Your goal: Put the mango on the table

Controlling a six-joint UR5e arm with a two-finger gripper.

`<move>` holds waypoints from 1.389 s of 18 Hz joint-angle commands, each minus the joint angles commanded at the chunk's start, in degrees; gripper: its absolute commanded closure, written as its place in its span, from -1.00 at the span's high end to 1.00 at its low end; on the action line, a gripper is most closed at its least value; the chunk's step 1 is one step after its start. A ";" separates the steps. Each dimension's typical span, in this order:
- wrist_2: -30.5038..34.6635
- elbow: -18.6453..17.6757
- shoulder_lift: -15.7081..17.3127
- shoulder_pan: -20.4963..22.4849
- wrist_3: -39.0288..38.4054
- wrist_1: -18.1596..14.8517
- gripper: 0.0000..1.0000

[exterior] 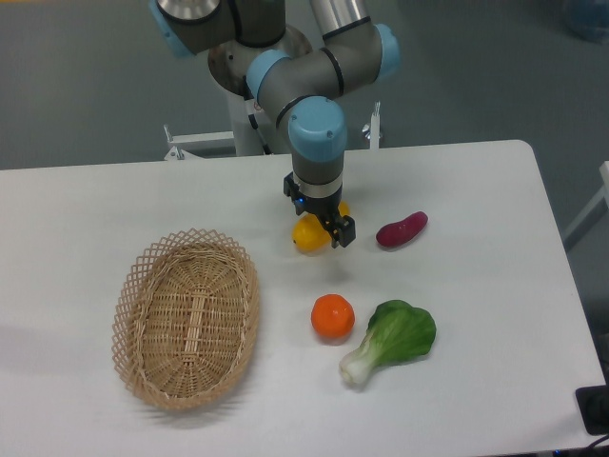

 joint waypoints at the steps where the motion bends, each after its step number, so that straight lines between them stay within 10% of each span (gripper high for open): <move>1: -0.09 1.14 0.00 0.00 -0.09 -0.17 1.00; 9: -0.18 11.85 0.26 2.99 -0.18 -3.59 1.00; 17: -4.13 30.84 -1.14 9.14 3.50 -25.11 1.00; 25: -5.54 32.53 -0.79 14.50 15.11 -28.65 1.00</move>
